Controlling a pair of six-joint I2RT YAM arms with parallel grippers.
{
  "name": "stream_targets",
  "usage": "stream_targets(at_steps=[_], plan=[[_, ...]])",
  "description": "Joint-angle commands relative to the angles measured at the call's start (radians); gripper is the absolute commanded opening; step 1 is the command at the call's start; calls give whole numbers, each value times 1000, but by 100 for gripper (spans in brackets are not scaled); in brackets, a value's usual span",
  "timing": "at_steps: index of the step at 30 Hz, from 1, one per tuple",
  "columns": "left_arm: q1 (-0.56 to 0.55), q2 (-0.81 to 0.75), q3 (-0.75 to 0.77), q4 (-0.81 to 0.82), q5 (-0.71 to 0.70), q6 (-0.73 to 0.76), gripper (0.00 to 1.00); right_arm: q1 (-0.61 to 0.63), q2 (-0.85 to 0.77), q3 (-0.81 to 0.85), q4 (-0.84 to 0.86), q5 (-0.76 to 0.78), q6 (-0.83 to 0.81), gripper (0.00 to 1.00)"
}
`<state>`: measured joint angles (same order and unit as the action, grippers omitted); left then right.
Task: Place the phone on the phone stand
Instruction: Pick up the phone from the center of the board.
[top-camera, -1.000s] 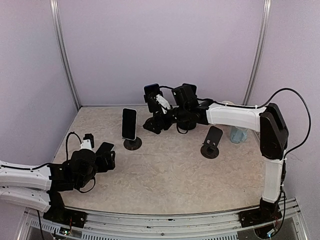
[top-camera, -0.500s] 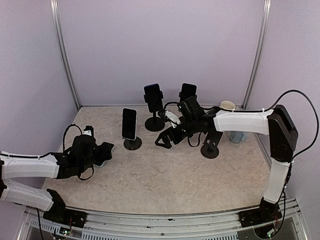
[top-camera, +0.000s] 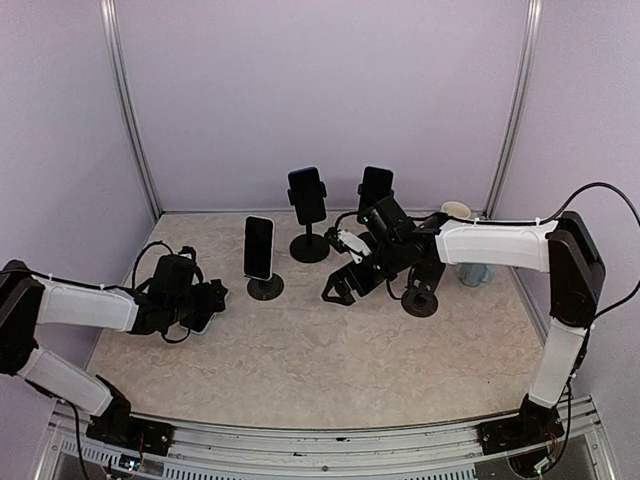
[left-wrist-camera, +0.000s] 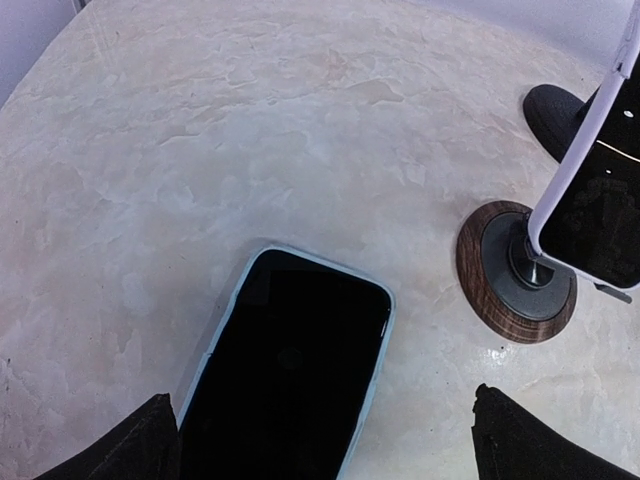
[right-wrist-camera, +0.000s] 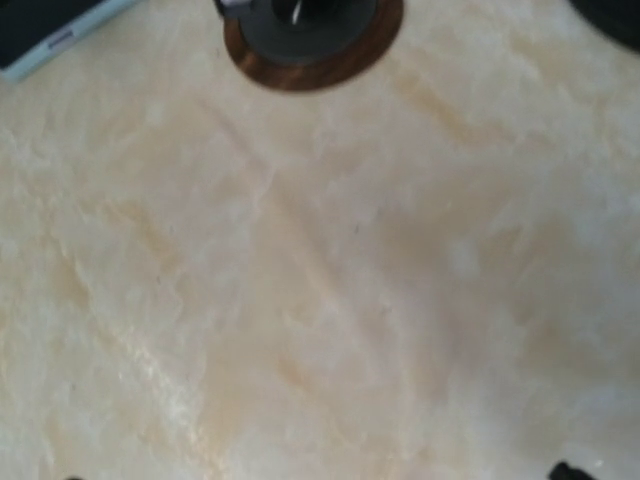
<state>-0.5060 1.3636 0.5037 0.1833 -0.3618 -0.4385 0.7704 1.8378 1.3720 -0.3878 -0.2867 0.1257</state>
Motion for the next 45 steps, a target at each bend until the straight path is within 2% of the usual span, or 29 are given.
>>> stream_targets(at_steps=[1,8,21,26,36,45], plan=[[33,62,38,25,68,58,99,6,-14,-21,-15,-36,11,100],[85,126,45,63,123,66,99,7,-5,-20,-15,-53,9,100],[112,275,164,-27,154,66,99,6,-2,-23,-6,-77,8,100],[111,265,158,-29,125,56,99,6,-1,-34,1,-78,4,100],[112,142,80,27,64,27,99,7,16,-28,7,-85,2,100],[112,244,146,-72,92,13,99,7,12,-34,15,-94,3,100]])
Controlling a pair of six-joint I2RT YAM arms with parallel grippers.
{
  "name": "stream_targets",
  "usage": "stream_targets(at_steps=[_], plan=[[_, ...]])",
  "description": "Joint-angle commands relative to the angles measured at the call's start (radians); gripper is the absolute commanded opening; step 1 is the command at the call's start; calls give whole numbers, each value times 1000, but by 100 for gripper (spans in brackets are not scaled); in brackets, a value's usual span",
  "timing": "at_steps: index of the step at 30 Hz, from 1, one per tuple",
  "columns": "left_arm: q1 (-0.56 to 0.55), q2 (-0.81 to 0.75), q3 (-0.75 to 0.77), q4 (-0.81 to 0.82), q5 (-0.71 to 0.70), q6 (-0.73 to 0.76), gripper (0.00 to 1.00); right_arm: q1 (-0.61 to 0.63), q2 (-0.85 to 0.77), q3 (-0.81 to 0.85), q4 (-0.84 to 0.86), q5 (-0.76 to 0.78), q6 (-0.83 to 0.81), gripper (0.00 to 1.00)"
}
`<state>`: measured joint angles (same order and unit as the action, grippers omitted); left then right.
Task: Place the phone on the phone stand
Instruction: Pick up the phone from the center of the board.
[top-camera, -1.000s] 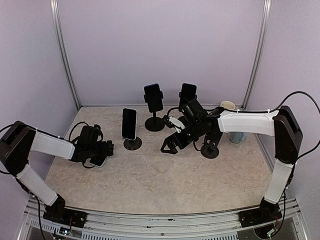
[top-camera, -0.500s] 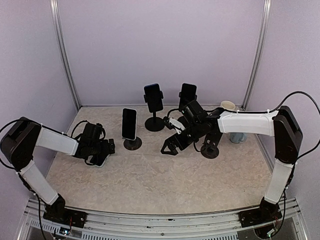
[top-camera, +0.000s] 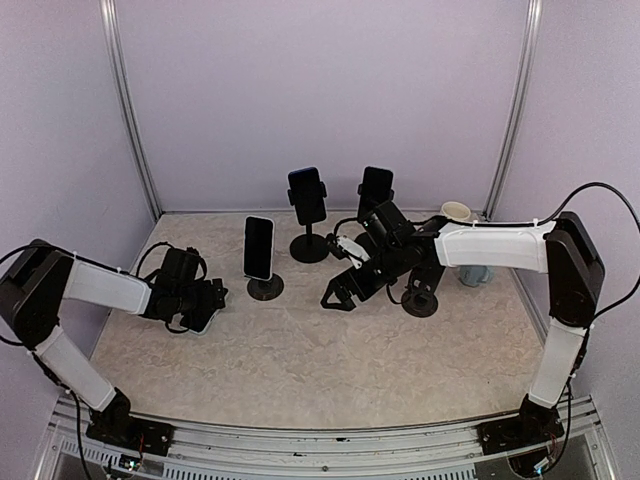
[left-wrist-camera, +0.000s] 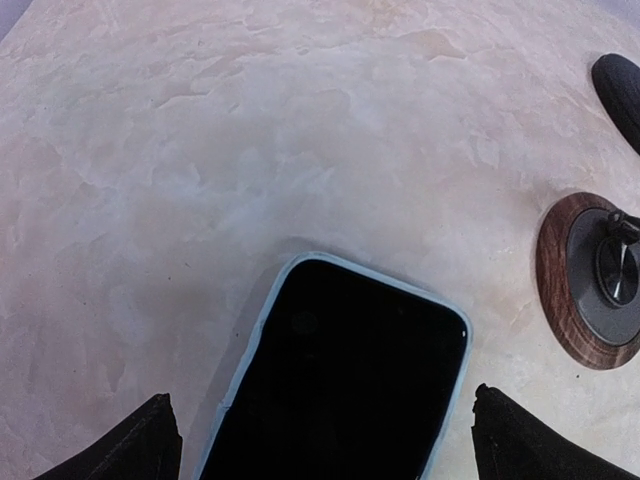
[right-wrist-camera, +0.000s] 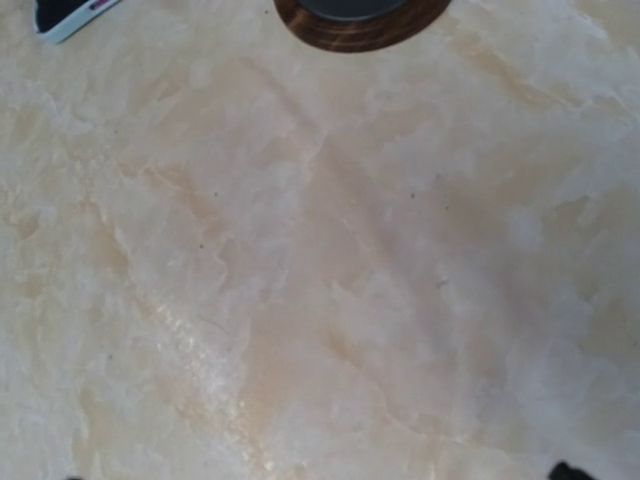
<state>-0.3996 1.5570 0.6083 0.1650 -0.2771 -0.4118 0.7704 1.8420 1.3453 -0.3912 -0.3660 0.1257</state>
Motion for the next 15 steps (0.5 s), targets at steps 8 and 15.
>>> stream_targets(at_steps=[8,15], plan=[[5,104,65,-61,51,-20,99,8,0,-23,22,-15,3,100],[-2,52,27,-62,85,-18,99,7,0,-20,25,-14,1,100]])
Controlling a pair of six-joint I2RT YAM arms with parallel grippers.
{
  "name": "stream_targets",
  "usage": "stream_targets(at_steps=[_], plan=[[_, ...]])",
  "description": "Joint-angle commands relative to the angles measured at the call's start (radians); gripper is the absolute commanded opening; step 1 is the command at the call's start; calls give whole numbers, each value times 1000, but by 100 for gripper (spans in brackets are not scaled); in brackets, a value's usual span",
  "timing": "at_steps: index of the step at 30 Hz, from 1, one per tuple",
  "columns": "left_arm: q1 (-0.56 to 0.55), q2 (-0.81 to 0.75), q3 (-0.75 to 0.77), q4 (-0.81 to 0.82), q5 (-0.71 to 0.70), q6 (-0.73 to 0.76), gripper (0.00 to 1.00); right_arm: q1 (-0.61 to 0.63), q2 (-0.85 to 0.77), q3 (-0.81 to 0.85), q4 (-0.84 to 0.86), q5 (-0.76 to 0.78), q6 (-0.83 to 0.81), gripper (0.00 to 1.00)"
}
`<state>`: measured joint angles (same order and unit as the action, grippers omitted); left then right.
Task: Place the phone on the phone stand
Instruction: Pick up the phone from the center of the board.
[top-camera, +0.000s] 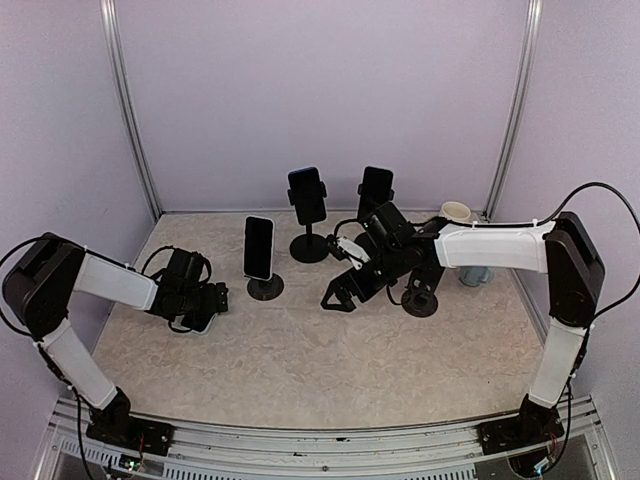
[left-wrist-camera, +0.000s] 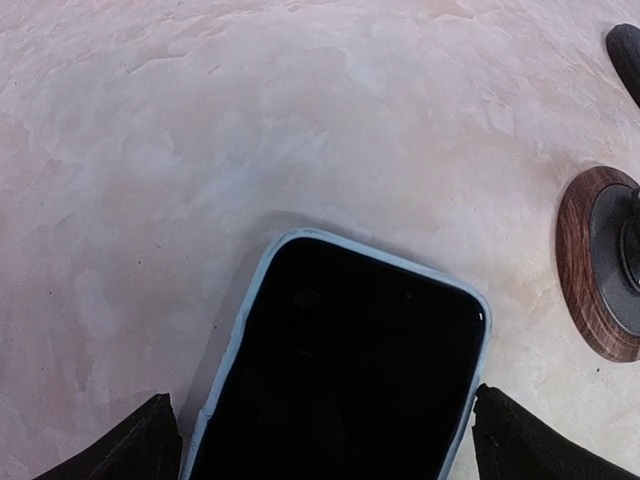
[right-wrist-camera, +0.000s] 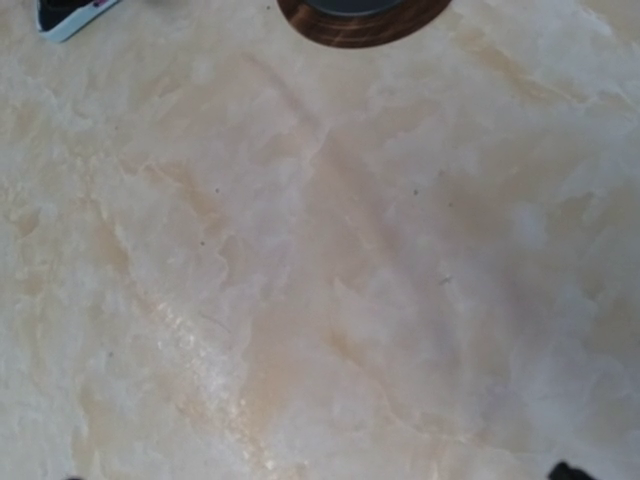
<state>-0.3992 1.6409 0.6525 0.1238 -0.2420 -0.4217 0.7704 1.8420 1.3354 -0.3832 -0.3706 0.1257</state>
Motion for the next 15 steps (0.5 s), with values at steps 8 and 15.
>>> stream_targets(at_steps=[8,15], plan=[[-23,-57,-39,-57,70,-2,99,7,2,-11,16,1,2,100],[-58,22,-6,-93,45,-5,99,8,-38,-27,9,34,3,100]])
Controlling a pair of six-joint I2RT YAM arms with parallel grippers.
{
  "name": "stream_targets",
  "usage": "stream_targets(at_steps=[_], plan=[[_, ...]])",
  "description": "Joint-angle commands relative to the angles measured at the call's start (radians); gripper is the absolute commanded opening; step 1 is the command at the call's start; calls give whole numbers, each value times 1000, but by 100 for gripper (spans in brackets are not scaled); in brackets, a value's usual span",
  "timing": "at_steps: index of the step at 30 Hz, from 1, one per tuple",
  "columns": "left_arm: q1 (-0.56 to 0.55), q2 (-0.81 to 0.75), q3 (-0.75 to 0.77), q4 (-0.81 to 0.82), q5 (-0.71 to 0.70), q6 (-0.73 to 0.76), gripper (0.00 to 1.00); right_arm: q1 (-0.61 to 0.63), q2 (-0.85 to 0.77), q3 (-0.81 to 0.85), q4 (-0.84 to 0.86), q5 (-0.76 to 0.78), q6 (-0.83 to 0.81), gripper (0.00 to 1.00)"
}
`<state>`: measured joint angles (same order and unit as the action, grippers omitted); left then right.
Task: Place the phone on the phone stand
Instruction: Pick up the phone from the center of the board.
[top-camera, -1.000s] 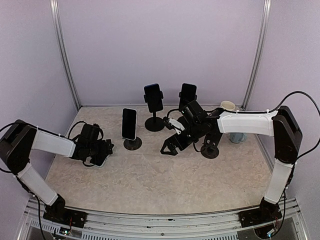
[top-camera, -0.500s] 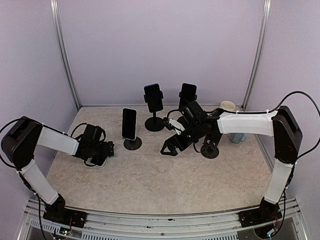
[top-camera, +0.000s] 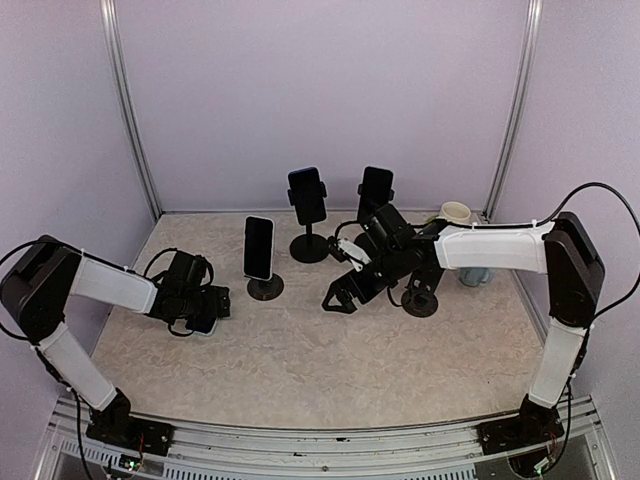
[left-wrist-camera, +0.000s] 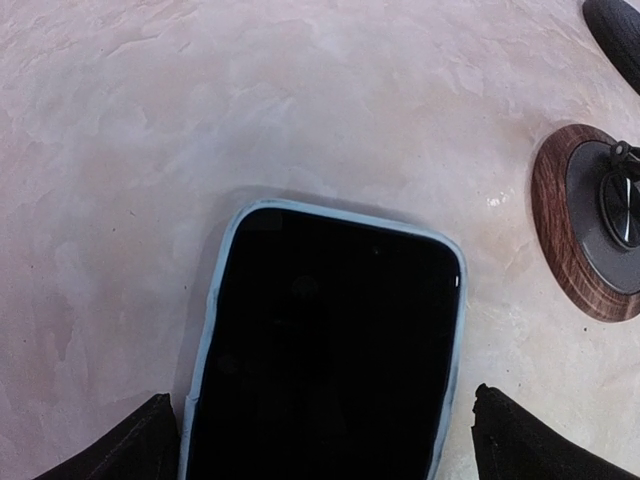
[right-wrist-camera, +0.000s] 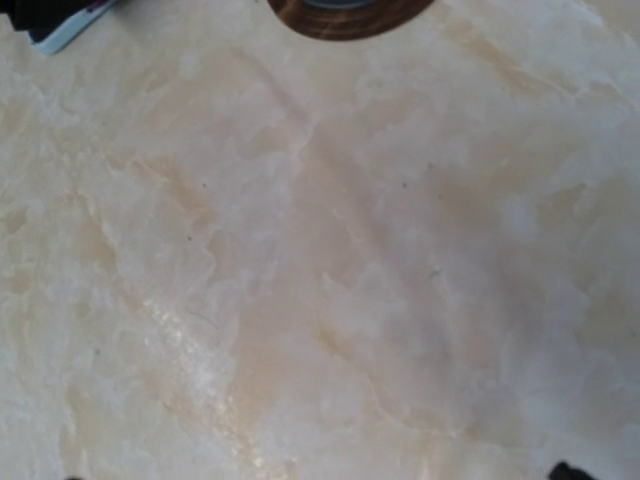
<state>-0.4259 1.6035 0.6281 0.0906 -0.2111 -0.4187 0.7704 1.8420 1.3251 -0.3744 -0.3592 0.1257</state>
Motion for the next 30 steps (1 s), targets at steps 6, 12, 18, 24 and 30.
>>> stream_targets(at_steps=[6,12,18,24,30], plan=[[-92,91,49,-110,-79,-29,99,7,-112,-61,18,57,7,100],[-110,101,62,-129,-121,-39,90,8,-153,-68,-13,110,-2,100],[-115,97,59,-127,-113,-34,72,8,-183,-88,-5,170,23,100],[-122,64,52,-126,-103,-36,69,7,-220,-126,35,140,51,100],[-133,-9,19,-104,-105,-56,69,7,-241,-131,51,77,71,100]])
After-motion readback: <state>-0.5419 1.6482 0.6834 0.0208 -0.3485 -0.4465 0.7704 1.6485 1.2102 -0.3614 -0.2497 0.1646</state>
